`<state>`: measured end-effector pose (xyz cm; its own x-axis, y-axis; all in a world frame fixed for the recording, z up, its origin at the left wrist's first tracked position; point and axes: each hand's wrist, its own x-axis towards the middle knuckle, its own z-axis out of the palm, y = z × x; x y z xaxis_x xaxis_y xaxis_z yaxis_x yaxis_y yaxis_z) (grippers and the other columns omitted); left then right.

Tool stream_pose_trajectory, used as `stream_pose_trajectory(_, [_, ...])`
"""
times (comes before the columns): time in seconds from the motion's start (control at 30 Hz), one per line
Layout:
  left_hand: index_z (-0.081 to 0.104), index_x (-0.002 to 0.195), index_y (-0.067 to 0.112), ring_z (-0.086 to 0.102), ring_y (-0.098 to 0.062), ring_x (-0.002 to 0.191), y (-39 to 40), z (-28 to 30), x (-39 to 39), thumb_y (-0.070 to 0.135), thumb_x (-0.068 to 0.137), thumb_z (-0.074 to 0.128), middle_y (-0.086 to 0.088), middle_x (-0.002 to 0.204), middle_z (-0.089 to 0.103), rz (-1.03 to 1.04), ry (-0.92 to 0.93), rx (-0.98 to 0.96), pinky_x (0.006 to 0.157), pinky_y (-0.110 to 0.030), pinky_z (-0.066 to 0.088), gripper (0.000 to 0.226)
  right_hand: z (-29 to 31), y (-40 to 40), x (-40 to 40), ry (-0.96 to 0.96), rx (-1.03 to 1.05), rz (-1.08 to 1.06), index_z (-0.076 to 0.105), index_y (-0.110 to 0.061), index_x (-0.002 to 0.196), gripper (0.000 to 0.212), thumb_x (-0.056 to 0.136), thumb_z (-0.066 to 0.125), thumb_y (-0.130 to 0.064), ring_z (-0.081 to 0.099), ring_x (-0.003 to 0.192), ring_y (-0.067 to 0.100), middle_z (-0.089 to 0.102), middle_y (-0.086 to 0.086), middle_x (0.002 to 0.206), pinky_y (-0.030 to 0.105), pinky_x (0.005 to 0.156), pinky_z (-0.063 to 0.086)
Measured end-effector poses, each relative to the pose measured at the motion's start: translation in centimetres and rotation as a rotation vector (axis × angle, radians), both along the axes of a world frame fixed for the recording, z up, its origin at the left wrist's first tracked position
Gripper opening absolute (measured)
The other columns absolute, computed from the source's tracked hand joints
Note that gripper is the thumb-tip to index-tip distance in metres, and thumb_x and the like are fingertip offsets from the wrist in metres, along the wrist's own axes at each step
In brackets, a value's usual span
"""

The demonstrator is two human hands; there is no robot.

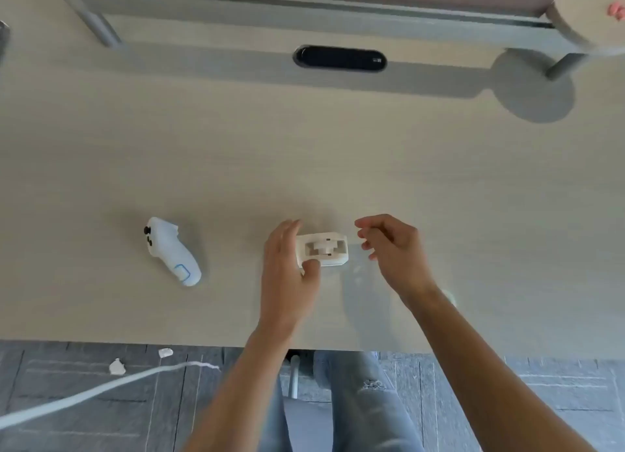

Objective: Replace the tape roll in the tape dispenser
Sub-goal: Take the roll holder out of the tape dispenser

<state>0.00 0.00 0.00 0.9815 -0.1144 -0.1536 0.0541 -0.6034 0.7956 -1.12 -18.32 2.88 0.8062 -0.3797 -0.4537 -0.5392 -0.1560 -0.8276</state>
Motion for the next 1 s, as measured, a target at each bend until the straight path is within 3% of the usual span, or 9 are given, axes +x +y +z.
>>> stream_pose_trajectory(0.1, [0.057, 0.137, 0.014, 0.052, -0.028, 0.132, 0.6, -2.0, 0.3, -0.004, 0.075, 0.062, -0.005, 0.139, 0.054, -0.153, -0.039, 0.042, 0.107, -0.049, 0.048, 0.065, -1.4, 0.4, 0.3, -0.040, -0.041, -0.032, 0.078, -0.018, 0.101, 0.025, 0.100, 0.056, -0.007, 0.068, 0.069, -0.001, 0.074, -0.008, 0.085, 0.022, 0.065, 0.054])
stream_pose_trajectory(0.3, [0.058, 0.132, 0.017, 0.054, -0.027, 0.123, 1.0, -3.6, -0.6, -0.006, 0.072, 0.065, -0.003, 0.130, 0.053, -0.174, -0.107, 0.100, 0.103, -0.047, 0.050, 0.065, -2.7, 0.3, 0.4, -0.111, -0.036, -0.083, 0.078, -0.018, 0.098, 0.023, 0.101, 0.057, -0.009, 0.069, 0.071, 0.004, 0.075, -0.003, 0.084, 0.021, 0.064, 0.055])
stream_pose_trajectory(0.5, [0.058, 0.131, 0.019, 0.056, -0.027, 0.117, 1.2, -5.0, -2.1, -0.006, 0.076, 0.058, 0.001, 0.128, 0.048, -0.159, -0.177, 0.037, 0.089, -0.051, 0.056, 0.061, -3.0, 1.5, -1.4, -0.239, -0.086, 0.042, 0.079, -0.027, 0.097, 0.023, 0.097, 0.066, -0.008, 0.070, 0.084, 0.005, 0.078, -0.011, 0.092, 0.028, 0.077, 0.057])
stream_pose_trajectory(0.7, [0.060, 0.128, 0.019, 0.057, -0.027, 0.110, 1.9, -6.3, -3.1, -0.004, 0.078, 0.051, -0.001, 0.124, 0.050, -0.170, -0.253, -0.029, 0.077, -0.051, 0.057, 0.056, -4.0, 2.8, -3.9, -0.385, -0.228, 0.211, 0.080, -0.023, 0.096, 0.023, 0.094, 0.068, -0.003, 0.071, 0.094, 0.015, 0.076, -0.007, 0.099, 0.021, 0.078, 0.054])
stream_pose_trajectory(0.87, [0.060, 0.128, 0.020, 0.057, -0.025, 0.110, 2.7, -7.2, -4.2, 0.004, 0.080, 0.048, 0.003, 0.122, 0.051, -0.181, -0.319, -0.068, 0.082, -0.046, 0.055, 0.052, -6.0, 3.4, -6.3, -0.522, -0.378, 0.299, 0.080, -0.021, 0.100, 0.017, 0.093, 0.073, -0.008, 0.068, 0.096, 0.019, 0.071, -0.005, 0.102, 0.036, 0.080, 0.056])
stream_pose_trajectory(1.0, [0.062, 0.130, 0.018, 0.059, -0.027, 0.114, 3.6, -8.1, -5.6, 0.004, 0.082, 0.052, 0.000, 0.123, 0.054, -0.194, -0.397, -0.087, 0.090, -0.042, 0.052, 0.051, -7.4, 4.4, -8.5, -0.622, -0.474, 0.311, 0.079, -0.022, 0.107, 0.016, 0.094, 0.074, -0.015, 0.066, 0.095, 0.017, 0.068, -0.002, 0.106, 0.040, 0.083, 0.056])
